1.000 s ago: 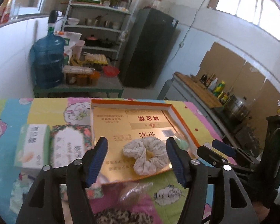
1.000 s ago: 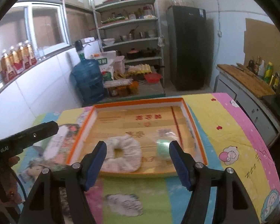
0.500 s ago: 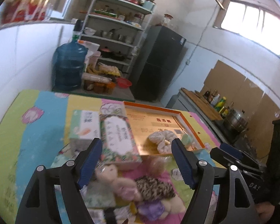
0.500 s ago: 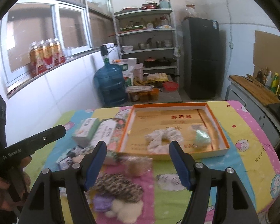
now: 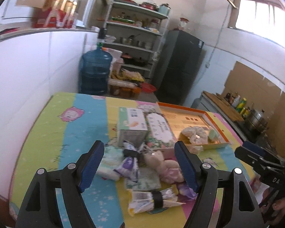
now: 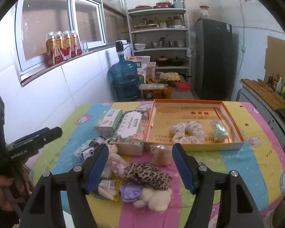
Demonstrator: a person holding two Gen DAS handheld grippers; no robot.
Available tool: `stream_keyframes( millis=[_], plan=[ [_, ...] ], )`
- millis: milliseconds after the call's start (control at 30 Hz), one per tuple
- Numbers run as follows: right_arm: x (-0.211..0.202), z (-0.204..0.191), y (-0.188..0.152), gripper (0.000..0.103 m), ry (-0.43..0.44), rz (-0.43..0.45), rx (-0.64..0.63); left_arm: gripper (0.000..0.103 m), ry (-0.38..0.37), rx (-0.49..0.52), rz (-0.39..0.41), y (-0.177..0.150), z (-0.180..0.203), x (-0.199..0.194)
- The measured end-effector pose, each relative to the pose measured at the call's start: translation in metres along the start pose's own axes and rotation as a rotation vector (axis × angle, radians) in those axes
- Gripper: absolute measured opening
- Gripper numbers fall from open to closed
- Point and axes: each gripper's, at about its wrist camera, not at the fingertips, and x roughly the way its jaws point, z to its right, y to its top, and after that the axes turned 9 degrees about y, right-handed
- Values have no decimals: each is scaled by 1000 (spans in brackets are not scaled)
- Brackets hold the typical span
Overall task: Organize soft objects
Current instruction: 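Withdraw both tools from the box back toward the remaining items, then grasp the purple-and-white packet with the right tool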
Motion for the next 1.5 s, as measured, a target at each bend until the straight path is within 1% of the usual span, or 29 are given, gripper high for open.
stream_keyframes(
  millis=[67, 200, 300, 400, 467, 533, 633, 833, 967, 1067, 1167, 1333, 1500],
  plan=[
    [3, -2, -2, 69, 4, -14, 2, 77, 27, -2, 26, -3, -7, -3],
    [12, -10, -3, 69, 28, -37, -6, 77, 55, 30, 37, -9, -15, -3],
    [22, -21, -3, 69, 58, -62, -29, 78, 52, 41, 20, -16, -21, 3],
    [33, -29, -3, 69, 60, -79, -60, 77, 39, -5, -17, -20, -34, 13],
    [39, -28, -3, 69, 67, -98, -50, 77, 44, -19, -35, -22, -40, 20],
    [46, -26, -3, 69, 95, -118, -20, 78, 42, -13, -42, -23, -43, 28],
    [58, -31, -2, 69, 191, -147, 24, 78, 52, -8, -44, -21, -51, 38],
    [95, -66, -8, 69, 307, -216, -9, 78, 99, -7, -52, -20, -77, 55],
    [123, -83, -16, 69, 341, -262, -1, 78, 117, -18, -46, -24, -89, 55],
    [140, -87, -20, 69, 356, -288, 42, 78, 126, -30, -39, -28, -99, 54],
    [155, -87, -24, 69, 342, -302, 81, 78, 128, -45, -35, -30, -108, 54],
    [180, -81, -28, 69, 260, -326, 158, 78, 130, -58, -36, -32, -119, 57],
    [195, -77, -22, 69, 215, -301, 241, 78, 126, -69, -43, -32, -129, 60]
  ],
)
